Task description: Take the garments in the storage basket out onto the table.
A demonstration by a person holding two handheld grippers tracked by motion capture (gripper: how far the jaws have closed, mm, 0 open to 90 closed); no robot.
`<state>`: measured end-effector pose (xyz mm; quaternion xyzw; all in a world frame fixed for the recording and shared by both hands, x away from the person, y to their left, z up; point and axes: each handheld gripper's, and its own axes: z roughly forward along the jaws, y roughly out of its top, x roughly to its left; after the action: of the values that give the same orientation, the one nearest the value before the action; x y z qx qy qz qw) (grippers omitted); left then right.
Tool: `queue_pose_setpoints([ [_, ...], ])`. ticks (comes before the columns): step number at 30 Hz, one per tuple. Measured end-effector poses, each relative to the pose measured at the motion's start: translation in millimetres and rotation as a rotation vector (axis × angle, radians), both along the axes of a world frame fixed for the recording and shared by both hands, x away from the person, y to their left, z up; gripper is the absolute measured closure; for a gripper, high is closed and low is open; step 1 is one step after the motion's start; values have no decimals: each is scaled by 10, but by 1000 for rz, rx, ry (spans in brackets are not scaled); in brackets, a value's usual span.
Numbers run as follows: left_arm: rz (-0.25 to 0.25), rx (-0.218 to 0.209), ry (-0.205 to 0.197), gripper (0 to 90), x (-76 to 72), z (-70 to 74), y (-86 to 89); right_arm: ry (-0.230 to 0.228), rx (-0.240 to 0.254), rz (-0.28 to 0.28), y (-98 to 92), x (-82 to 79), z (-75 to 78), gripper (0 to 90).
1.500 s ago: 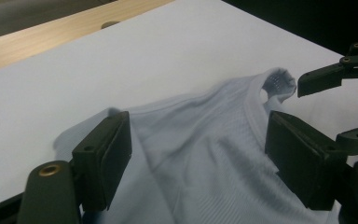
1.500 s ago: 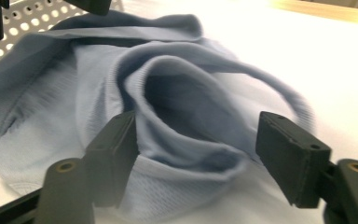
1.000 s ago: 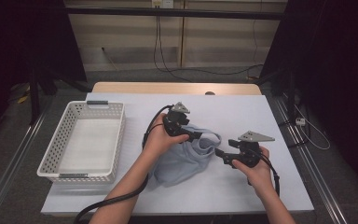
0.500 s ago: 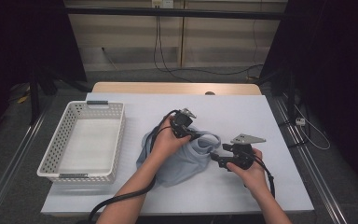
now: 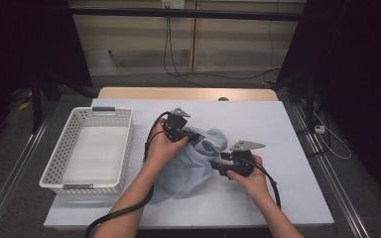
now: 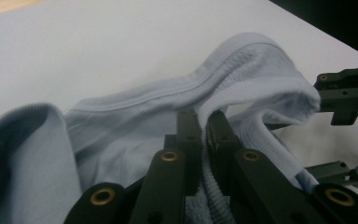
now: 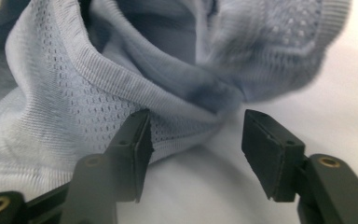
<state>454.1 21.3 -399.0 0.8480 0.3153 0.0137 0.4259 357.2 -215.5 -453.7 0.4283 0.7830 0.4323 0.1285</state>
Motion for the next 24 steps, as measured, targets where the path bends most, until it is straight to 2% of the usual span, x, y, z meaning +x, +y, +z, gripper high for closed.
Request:
queue_pose_setpoints([
  [5, 28, 14, 18, 860, -14, -44, 145, 4, -16, 34, 162, 57, -21, 407],
  [10, 53, 17, 30, 860, -17, -72, 258, 14, -26, 59, 270, 106, -81, 464],
  [11, 57, 13, 34, 860, -19, -79, 272, 11, -34, 64, 295, 113, -89, 489],
  [13, 64, 16, 34, 860, -22, -79, 303, 3, -55, 103, 328, 125, -105, 696],
  [15, 73, 7, 34, 860, -26, -80, 327, 9, -31, 122, 341, 123, -114, 824],
  [18, 87, -1, 36, 860, -37, -71, 363, -1, -29, 128, 328, 111, -83, 864],
  [24, 109, -19, 30, 859, -68, -33, 483, -20, -16, 117, 178, 65, 34, 868],
])
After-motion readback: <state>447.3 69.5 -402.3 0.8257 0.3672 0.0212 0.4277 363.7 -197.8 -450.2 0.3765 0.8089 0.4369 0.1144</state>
